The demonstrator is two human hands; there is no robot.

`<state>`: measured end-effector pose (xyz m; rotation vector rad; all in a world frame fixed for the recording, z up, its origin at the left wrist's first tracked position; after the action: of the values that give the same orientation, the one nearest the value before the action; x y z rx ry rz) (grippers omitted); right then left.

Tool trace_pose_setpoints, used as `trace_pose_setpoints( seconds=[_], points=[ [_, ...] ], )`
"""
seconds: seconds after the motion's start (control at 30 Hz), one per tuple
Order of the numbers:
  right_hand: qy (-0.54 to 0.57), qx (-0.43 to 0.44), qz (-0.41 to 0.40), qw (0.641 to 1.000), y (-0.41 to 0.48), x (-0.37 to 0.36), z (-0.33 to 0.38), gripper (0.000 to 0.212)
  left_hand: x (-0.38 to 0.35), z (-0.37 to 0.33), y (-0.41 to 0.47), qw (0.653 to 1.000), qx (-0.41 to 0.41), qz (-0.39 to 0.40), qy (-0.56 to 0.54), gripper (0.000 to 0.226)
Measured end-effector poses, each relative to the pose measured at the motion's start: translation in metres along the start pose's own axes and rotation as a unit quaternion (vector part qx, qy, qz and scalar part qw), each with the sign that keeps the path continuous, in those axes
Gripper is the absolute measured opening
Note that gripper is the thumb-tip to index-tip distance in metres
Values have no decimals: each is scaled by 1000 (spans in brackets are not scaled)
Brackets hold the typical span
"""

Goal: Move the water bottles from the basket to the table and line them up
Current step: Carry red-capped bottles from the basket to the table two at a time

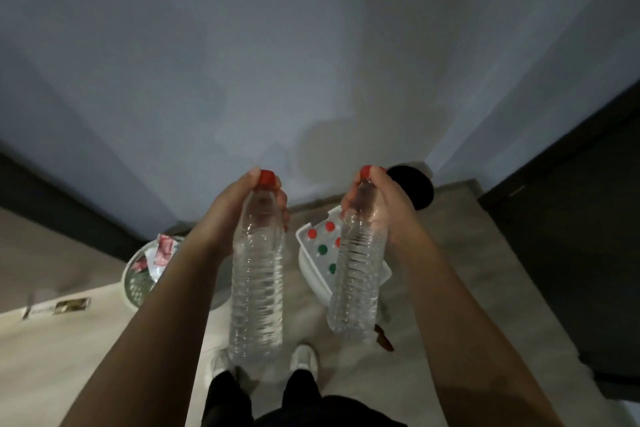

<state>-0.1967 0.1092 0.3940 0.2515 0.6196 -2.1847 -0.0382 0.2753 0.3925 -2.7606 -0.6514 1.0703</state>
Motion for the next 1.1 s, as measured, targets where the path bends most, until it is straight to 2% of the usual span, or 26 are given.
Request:
trace_pose_setpoints(
  seconds=[0.33,0.5,0.67,0.73,0.83,0.97,1.1],
  points=[
    [-81,-17,168,982,5,-112,-54,24,78,-17,-123,990,-83,-72,-89,52],
    [-120,-19,245,962,-7,-195,-98,48,135,-32,-218,972,-147,-148,-107,54],
    [-106,-45,280,953,-36,-288,-158,42,192,-43,-326,953,-187,-219,-98,53],
    [-96,-57,279,954,-53,-323,-181,31,213,-47,-368,946,-199,-239,-96,50],
    [-90,-68,290,950,-75,-373,-214,24,237,-54,-429,928,-222,-288,-80,37],
    [-107,-74,331,935,-94,-434,-249,41,259,-58,-500,902,-255,-342,-69,36],
    [-124,-93,394,906,-107,-481,-272,44,287,-49,-556,877,-279,-382,-83,30]
  ],
)
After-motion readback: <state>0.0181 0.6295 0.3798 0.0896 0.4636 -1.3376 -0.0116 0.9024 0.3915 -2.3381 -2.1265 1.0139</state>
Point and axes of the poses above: each hand's wrist, its own y-axis towards the middle knuckle, its own x-axis out of the back of the hand, z = x × y, the point moved 1 cm from there along y, towards the middle knuckle, and after that the axes turned 7 degrees about -y, right-handed, at the moved point
